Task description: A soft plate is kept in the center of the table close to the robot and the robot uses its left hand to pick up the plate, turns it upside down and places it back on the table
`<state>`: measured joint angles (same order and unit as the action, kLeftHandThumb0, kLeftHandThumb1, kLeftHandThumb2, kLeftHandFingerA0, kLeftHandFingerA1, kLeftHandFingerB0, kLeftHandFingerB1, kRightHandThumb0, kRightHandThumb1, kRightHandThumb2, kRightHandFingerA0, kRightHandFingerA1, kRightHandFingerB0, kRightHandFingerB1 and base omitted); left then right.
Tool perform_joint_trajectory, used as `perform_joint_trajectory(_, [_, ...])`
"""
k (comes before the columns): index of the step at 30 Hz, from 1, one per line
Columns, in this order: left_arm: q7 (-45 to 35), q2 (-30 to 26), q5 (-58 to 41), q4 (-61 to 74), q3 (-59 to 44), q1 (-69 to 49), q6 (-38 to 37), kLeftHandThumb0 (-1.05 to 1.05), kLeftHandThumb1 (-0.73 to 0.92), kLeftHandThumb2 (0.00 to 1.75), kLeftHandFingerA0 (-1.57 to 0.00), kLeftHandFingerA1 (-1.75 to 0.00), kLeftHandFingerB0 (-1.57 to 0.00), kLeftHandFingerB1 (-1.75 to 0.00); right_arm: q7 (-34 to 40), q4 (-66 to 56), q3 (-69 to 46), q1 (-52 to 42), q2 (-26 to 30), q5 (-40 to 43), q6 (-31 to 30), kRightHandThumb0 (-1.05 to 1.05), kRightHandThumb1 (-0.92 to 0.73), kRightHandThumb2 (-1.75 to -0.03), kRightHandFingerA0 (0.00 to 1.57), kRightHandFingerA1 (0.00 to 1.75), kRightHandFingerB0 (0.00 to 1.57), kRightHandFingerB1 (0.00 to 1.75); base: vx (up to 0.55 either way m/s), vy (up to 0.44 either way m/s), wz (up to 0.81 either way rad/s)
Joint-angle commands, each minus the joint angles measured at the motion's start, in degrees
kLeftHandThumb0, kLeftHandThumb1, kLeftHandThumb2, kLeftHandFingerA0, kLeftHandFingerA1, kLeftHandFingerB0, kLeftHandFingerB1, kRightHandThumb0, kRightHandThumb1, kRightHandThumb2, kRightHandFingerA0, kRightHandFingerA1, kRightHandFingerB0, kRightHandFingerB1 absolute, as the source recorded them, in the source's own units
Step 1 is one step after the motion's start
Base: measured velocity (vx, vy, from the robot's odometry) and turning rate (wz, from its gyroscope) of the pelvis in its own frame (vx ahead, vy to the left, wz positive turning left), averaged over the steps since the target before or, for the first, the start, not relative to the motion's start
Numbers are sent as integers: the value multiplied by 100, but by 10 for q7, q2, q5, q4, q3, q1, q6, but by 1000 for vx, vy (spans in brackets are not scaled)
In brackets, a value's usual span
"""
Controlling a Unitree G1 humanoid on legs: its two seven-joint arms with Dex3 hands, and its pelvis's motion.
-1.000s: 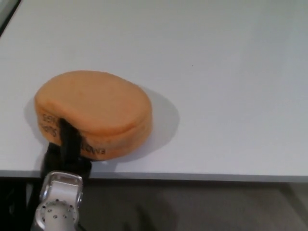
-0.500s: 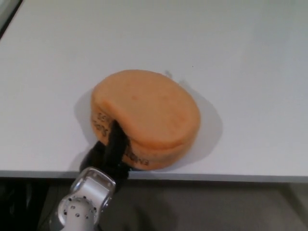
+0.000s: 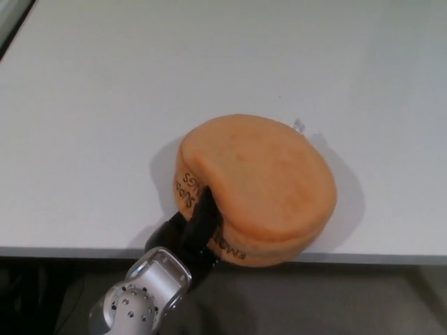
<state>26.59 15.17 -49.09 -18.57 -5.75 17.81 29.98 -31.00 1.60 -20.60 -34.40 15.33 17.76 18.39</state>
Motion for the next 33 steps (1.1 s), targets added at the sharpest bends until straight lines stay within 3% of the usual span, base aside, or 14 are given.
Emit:
perform_joint_trajectory(1, [49, 114, 51, 4, 19, -106, -46, -47, 54, 89, -126, -150, -88, -129, 4, -14, 0, -8, 11, -4, -14, -71, -69, -102, 44, 53, 16, 44, 0, 0, 0])
perform_joint_trajectory(5, [54, 120, 62, 6, 23, -111, -66, -36, 75, 61, -98, -175, -61, -170, 1, -11, 0, -6, 12, -4, -14, -68, -85, -67, 50, 37, 22, 28, 0, 0, 0])
perform_joint_trajectory(6, [64, 133, 58, 3, 12, -109, -84, -47, 53, 88, -126, -150, -85, -127, 3, -14, -1, -7, 11, -4, -15, -68, -85, -67, 51, 37, 23, 29, 0, 0, 0])
perform_joint_trajectory(9, [49, 129, 63, 2, 17, -110, -99, -44, 73, 62, -98, -175, -63, -171, 5, -16, 0, -5, 10, -5, -19, -73, -71, -101, 43, 52, 16, 43, 0, 0, 0])
perform_joint_trajectory(12, [9, 129, 54, -7, 14, -114, -122, -65, 77, 66, -50, -147, -33, -113, 3, -12, -1, -4, 10, -5, -14, -75, -72, -101, 43, 52, 16, 43, 0, 0, 0])
perform_joint_trajectory(15, [-10, 125, 50, -6, 16, -119, -133, -75, 80, 64, -51, -100, -36, -51, 2, -7, -1, -1, 10, -6, -12, -75, -72, -101, 43, 52, 16, 43, 0, 0, 0])
perform_joint_trajectory(17, [-41, 120, 45, 5, 24, -130, -136, -77, 83, 65, -33, -65, -21, -38, 3, -8, -1, -2, 10, -7, -11, -75, -72, -101, 43, 51, 16, 43, 0, 0, 0])
perform_joint_trajectory(18, [-55, 116, 41, 12, 28, -134, -133, -82, 67, 101, -25, -59, -8, -42, 3, -10, -1, -3, 10, -7, -12, -75, -72, -101, 43, 52, 16, 43, 0, 0, 0])
perform_joint_trajectory(22, [-69, 105, 38, 27, 36, -133, -121, -79, 82, 66, -22, -42, -9, -27, 2, -12, 1, -3, 8, -3, -16, -72, -70, -101, 44, 53, 16, 44, 0, 0, 0])
perform_joint_trajectory(23, [-70, 103, 39, 28, 38, -131, -120, -83, 66, 101, -12, -50, -5, -29, 2, -12, 1, -3, 8, -4, -15, -74, -71, -101, 43, 52, 16, 43, 0, 0, 0])
perform_joint_trajectory(28, [-79, 66, 33, 44, 50, -99, -68, -90, 67, 109, 0, -24, 0, -10, -2, -12, 1, 2, 13, -3, -19, -73, -72, -101, 43, 52, 16, 43, 0, 0, 0])
perform_joint_trajectory(29, [-88, 55, 26, 46, 51, -92, -50, -105, 73, 111, 0, -14, 0, 0, -3, -13, 2, 2, 13, -2, -21, -68, -85, -67, 50, 37, 22, 29, 0, 0, 0])
perform_joint_trajectory(30, [-95, 44, 18, 49, 51, -87, -33, -101, 84, 66, 0, 0, 0, 0, -3, -14, 2, 2, 13, -1, -23, -69, -85, -67, 50, 38, 22, 29, 0, 0, 0])
perform_joint_trajectory(33, [-107, 14, -1, 58, 53, -72, 16, -105, 87, 66, 0, 0, 0, 0, -5, -17, 2, 1, 14, 2, -26, -69, -85, -67, 49, 38, 22, 29, 0, 0, 0])
